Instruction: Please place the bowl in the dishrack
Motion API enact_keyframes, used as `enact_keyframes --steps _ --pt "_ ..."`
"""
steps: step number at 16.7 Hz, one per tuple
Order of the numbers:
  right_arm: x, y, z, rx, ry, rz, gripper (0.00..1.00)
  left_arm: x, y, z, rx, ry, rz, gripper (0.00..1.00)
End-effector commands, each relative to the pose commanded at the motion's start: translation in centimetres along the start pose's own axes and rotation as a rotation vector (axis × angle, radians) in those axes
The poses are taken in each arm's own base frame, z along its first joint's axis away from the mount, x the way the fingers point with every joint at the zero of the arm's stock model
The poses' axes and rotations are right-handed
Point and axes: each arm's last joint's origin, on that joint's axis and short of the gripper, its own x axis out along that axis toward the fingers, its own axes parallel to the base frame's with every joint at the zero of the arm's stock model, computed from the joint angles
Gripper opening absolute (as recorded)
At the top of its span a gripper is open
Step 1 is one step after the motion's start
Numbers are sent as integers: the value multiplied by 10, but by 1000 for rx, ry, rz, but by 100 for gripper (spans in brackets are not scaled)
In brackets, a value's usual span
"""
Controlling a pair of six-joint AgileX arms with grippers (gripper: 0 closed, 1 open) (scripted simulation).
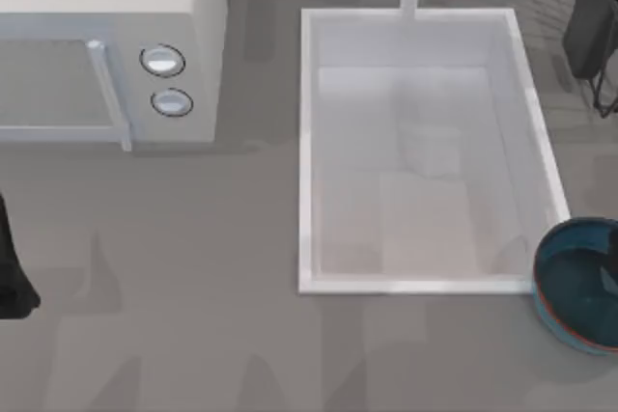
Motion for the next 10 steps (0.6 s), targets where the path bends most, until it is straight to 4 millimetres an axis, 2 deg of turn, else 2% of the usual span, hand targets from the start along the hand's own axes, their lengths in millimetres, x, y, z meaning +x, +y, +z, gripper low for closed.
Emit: enact_keyframes --steps 9,10 --pt "0 0 0 0 0 0 2 0 0 0 0 0 0 100" --pt "0 0 0 0 0 0 0 0 0 0 0 0 0 100"
